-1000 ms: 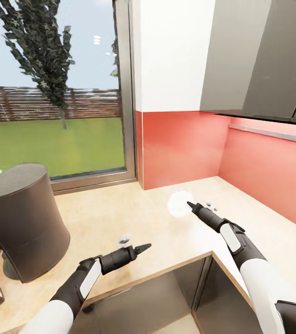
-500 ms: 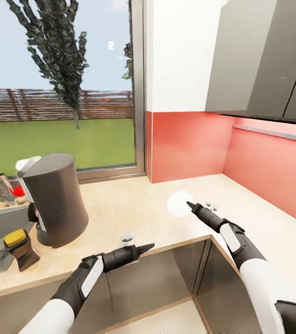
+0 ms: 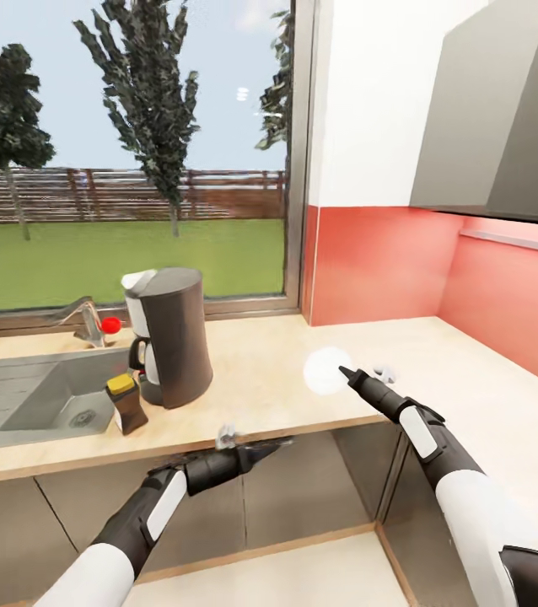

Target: Set up a coffee station on the kitchen countertop: keep the coffee maker on the countertop, move the bottle of coffee from the kitchen shelf to the counter next to the coffee maker, place a paper coffee filter on top of the coffee maker, put the saucer next to the coffee maker with the coffee cup on the saucer, and place the electric kettle next to the coffee maker.

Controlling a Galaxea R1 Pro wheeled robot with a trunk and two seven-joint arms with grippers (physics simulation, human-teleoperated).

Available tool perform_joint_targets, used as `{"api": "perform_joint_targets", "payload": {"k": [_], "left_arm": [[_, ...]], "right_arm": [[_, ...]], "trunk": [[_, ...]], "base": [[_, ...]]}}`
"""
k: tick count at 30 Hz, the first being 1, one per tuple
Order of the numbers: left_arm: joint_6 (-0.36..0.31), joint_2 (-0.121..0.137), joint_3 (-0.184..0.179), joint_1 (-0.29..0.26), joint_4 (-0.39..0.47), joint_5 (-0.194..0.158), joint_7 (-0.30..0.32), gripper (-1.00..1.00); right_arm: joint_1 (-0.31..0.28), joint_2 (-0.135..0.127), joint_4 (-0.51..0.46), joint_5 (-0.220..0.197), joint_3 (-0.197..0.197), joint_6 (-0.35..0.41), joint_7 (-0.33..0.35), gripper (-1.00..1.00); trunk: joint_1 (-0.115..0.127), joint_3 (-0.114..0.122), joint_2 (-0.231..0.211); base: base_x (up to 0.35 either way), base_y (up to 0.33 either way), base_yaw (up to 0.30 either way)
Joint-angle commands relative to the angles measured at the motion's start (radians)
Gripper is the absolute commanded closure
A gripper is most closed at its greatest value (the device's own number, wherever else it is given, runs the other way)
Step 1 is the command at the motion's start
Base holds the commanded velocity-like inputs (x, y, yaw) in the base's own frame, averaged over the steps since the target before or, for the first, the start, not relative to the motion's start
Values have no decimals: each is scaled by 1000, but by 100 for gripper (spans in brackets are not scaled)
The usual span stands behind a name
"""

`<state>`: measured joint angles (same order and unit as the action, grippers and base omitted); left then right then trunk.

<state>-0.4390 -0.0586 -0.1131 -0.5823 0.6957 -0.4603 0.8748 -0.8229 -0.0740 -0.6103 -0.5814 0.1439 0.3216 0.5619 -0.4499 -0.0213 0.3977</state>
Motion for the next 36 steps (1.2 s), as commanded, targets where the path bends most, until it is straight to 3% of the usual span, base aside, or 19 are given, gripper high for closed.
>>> {"api": "perform_joint_targets", "payload": {"k": [1, 9, 13, 16, 19, 20, 21, 22, 26, 29, 30, 32, 36], "left_arm": [[-8, 0, -2, -1, -1, -9, 0, -100], [-6, 4, -2, -1, -8, -7, 0, -100], [-6, 35, -2, 17, -8, -9, 1, -100], [-3, 43, -2, 22, -10, -7, 1, -100], [1, 77, -1, 65, -16, 4, -4, -100], [3, 105, 0, 86, -17, 10, -6, -100], [8, 174, 6, 140, -18, 14, -35, -100], [8, 181, 7, 144, -18, 14, -44, -100], [36, 205, 9, 175, -18, 15, -195, -100], [121, 208, 6, 201, -19, 15, -370, -100], [157, 205, 1, 210, -19, 16, -463, -100], [181, 199, -2, 218, -19, 17, -583, -100], [195, 195, -15, 225, -30, 51, -726, -100]], "right_arm": [[-1, 0, 0, -9, 3, 10, 4, 100], [-1, -1, 0, -9, 3, 10, 4, 100], [-1, -1, -1, -9, 3, 10, 4, 100], [-1, -1, -2, -9, 3, 10, 4, 100], [-1, -1, -2, -9, 3, 10, 4, 100], [-1, -1, -2, -9, 3, 10, 4, 100], [-1, 1, 0, -8, 3, 10, 5, 100], [-1, 1, 1, -8, 3, 10, 5, 100], [-1, 4, 2, -7, 1, 9, 6, 100], [-1, 8, 2, -5, -1, 9, 6, 100], [-1, 10, 3, -4, -2, 10, 6, 100], [-1, 12, 3, -3, -2, 11, 5, 100], [-1, 12, 2, -3, -3, 13, 5, 100]], "trunk": [[0, -1, 2], [0, 1, 2], [0, 1, 2], [0, 1, 2], [0, 1, 2], [0, 1, 2], [0, 1, 2], [0, 1, 2], [0, 1, 2], [0, 1, 2], [0, 1, 2], [0, 1, 2], [0, 1, 2]], "base": [[-294, 221, 205], [-292, 223, 147], [-292, 223, 13], [-278, 220, 2], [-55, 46, 0], [-17, 14, 0], [-3, 2, 0], [-2, 2, 0], [0, 0, 0], [0, 0, 0], [0, 0, 0], [0, 0, 0], [0, 0, 0]]}}
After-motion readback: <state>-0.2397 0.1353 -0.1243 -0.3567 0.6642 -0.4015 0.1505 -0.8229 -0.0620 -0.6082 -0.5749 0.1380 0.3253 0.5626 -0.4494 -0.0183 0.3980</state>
